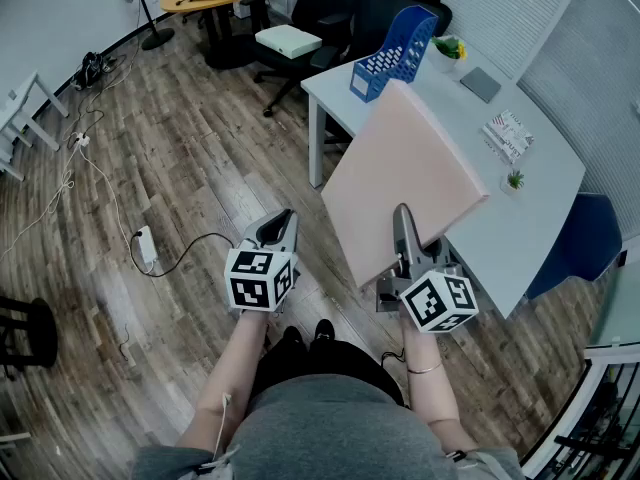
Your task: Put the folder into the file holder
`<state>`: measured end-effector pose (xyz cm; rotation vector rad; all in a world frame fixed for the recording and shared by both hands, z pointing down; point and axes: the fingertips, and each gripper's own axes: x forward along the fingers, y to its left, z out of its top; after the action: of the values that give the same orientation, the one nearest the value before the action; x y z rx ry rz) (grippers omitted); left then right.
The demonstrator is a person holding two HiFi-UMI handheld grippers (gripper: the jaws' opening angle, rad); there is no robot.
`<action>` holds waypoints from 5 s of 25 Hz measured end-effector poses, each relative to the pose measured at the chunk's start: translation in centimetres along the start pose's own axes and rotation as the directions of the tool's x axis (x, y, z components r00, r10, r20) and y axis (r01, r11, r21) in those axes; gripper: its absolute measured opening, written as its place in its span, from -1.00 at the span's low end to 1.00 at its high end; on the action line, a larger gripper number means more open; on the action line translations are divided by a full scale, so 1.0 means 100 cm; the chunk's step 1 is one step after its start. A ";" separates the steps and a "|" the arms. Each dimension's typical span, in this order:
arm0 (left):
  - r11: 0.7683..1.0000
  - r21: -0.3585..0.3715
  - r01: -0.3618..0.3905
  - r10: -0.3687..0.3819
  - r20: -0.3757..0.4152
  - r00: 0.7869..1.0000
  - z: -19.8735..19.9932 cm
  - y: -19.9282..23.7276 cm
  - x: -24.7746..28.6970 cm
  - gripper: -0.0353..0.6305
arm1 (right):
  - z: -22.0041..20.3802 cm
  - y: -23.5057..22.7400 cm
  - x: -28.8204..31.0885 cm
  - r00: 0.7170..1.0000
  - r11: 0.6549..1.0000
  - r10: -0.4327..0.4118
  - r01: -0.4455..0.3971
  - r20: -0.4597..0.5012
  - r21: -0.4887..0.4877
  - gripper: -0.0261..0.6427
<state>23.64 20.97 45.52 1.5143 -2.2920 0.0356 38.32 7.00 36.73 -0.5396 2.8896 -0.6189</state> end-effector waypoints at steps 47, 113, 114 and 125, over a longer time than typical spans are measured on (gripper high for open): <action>1.000 -0.026 -0.016 0.016 -0.003 1.000 0.075 0.152 0.162 -0.79 | 0.036 -0.028 0.210 0.988 0.997 -0.060 0.054 0.139 0.047 -0.45; 0.626 0.187 0.758 -0.708 -0.271 0.652 0.218 0.133 0.527 -0.79 | 0.158 -0.047 0.327 0.397 0.639 -0.627 0.755 0.671 0.150 -0.44; 0.618 0.186 0.764 -0.714 -0.272 0.645 0.219 0.133 0.527 -0.79 | 0.157 -0.047 0.328 0.389 0.631 -0.631 0.760 0.671 0.153 -0.44; 0.579 0.182 0.795 -0.738 -0.297 0.606 0.220 0.133 0.542 -0.79 | 0.161 -0.063 0.359 0.364 0.582 -0.644 0.804 0.672 0.123 -0.44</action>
<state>-13.33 -26.31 45.89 2.4372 -1.3256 0.2827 10.36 -17.69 22.74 -1.7452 1.8905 -0.0714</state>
